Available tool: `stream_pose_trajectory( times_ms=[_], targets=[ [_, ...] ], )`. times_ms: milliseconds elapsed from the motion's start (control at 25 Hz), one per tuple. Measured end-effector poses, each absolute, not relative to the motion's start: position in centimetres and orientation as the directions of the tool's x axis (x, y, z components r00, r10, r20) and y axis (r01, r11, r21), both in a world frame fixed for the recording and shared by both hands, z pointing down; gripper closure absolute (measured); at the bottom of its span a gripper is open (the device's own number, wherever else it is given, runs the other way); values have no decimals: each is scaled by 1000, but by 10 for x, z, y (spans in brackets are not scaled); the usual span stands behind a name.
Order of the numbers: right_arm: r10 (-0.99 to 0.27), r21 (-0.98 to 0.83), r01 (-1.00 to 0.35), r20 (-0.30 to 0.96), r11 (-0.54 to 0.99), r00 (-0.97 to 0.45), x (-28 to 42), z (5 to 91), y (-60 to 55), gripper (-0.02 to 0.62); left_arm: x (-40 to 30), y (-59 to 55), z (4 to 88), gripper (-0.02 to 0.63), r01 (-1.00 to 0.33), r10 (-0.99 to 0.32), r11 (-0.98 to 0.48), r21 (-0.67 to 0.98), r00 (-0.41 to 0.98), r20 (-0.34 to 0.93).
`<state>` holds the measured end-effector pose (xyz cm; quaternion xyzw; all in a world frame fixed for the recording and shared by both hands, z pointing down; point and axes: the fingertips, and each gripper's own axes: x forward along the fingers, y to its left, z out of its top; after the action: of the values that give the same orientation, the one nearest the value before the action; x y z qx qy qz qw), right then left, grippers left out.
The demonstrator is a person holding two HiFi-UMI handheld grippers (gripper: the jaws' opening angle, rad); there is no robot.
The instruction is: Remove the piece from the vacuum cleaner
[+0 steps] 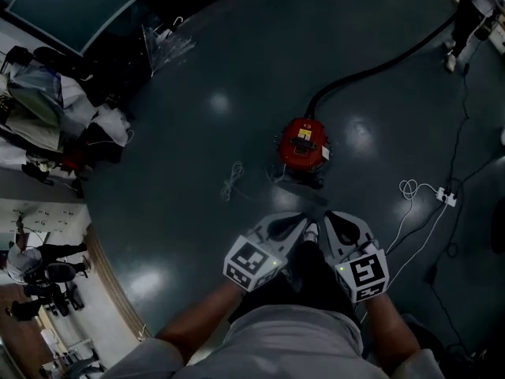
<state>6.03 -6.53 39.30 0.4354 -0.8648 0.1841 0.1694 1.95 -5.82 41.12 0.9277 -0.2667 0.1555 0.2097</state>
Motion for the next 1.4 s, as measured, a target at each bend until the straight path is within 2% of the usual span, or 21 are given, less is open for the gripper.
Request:
stream_pose_trajectory(
  times_ms=[360,640,920,960,1000,1080,1240,1400],
  targets=[
    [-664,-194,-826,512,529,-545,62,506,-126,580,10,-126,529,600,-553,-385,-789,269,785,486],
    [-633,-181,-861,609,476,-478,67,667,-155,580,10,-157,702,600,-436,-230,-876,206,753,616],
    [-592,-209,-864,654,457,-471,57,779,-156,580,4,-162,864,597,-270,-97,-957,104,637,765],
    [-588,-211,-865,658,456,-471,56,791,-156,580,5,-162,883,577,-242,-80,-966,94,622,779],
    [-585,-212,-865,660,455,-470,57,802,-155,580,7,-162,901,518,-213,-64,-973,84,608,792],
    [-582,-218,-865,662,453,-471,58,819,-155,580,11,-160,931,483,-151,-34,-986,66,580,814],
    [-589,-238,-866,651,441,-479,62,833,-156,579,15,-153,980,459,-33,29,-998,54,520,854],
    [-602,-248,-864,632,439,-488,64,833,-157,580,16,-154,1004,459,26,43,-999,34,488,872]
  ],
)
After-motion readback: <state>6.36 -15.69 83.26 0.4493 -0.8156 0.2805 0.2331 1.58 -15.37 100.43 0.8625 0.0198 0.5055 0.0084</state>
